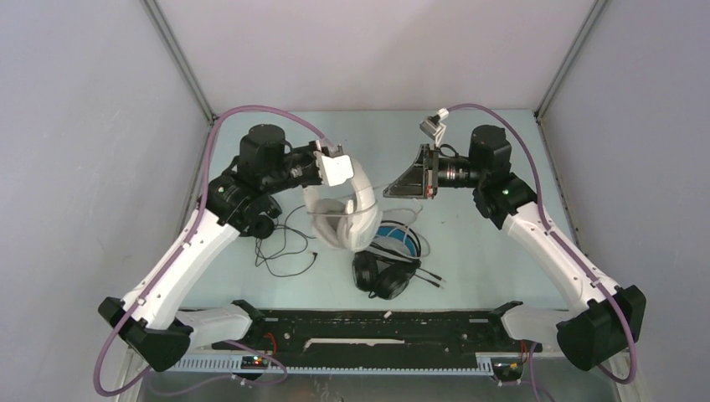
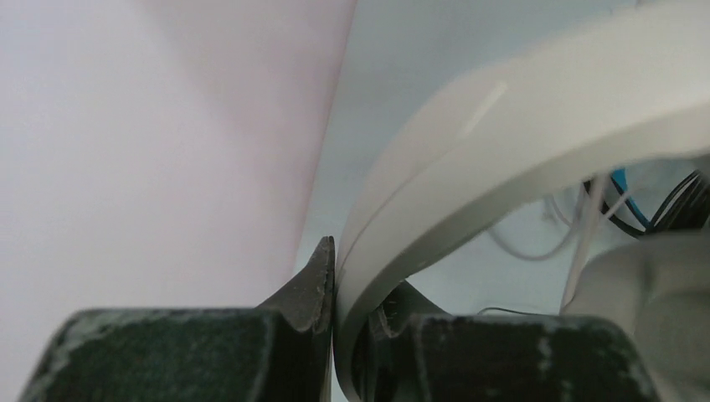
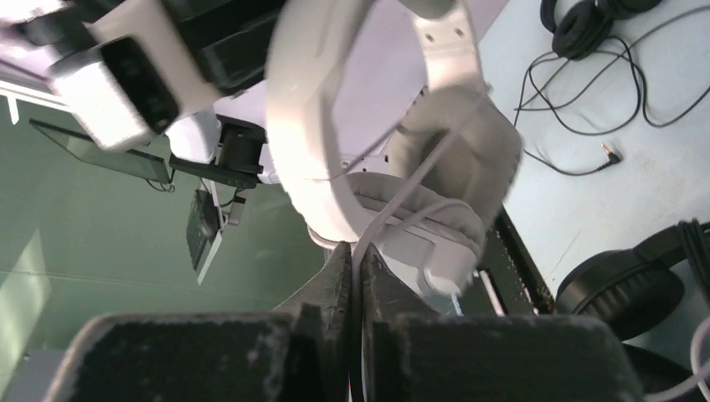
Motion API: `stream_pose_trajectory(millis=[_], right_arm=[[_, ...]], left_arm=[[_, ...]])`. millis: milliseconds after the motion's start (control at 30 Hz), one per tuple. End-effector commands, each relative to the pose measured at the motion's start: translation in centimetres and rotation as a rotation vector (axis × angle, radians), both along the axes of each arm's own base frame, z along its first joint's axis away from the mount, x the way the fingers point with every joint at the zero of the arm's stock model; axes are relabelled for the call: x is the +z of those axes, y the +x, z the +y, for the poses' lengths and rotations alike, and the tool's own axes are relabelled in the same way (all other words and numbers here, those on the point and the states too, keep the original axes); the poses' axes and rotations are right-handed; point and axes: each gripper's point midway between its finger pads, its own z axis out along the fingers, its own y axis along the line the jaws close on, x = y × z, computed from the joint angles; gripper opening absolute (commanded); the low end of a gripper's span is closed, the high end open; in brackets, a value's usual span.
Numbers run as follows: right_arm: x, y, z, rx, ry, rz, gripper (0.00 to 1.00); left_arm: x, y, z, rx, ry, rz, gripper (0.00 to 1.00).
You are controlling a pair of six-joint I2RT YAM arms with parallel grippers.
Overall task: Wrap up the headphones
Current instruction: Wrap the headphones cable around the headphones.
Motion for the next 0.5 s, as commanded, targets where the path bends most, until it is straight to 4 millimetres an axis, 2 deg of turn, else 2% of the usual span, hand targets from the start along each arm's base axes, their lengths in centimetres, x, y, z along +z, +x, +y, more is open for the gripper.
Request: stream_pose_trajectory(millis=[0,267,367,467], right_arm=[[6.0,-1.8,-1.1,0.035,0.155,-0.202,0.00],[6.0,-2.4,-0.4,0.059,0.164,-0.194,0.00],[6.0,-2.4,-0.4,0.061,0.165,-0.187,0.08],[6.3,-2.2,-0.3,0.049,0.174,-0.179,0.09]], left_arm=[[-4.6,2.1,4.7,0.224,0.165,0.057,0.00],[-3.6,3.2,5.3,0.336,0.072,0.058,0.00],[-2.9,3.7,6.4,0.445,0.005,0.076,0.00],[-2.4,3.5,7.2,0.505,-0.050,0.096,0.00]])
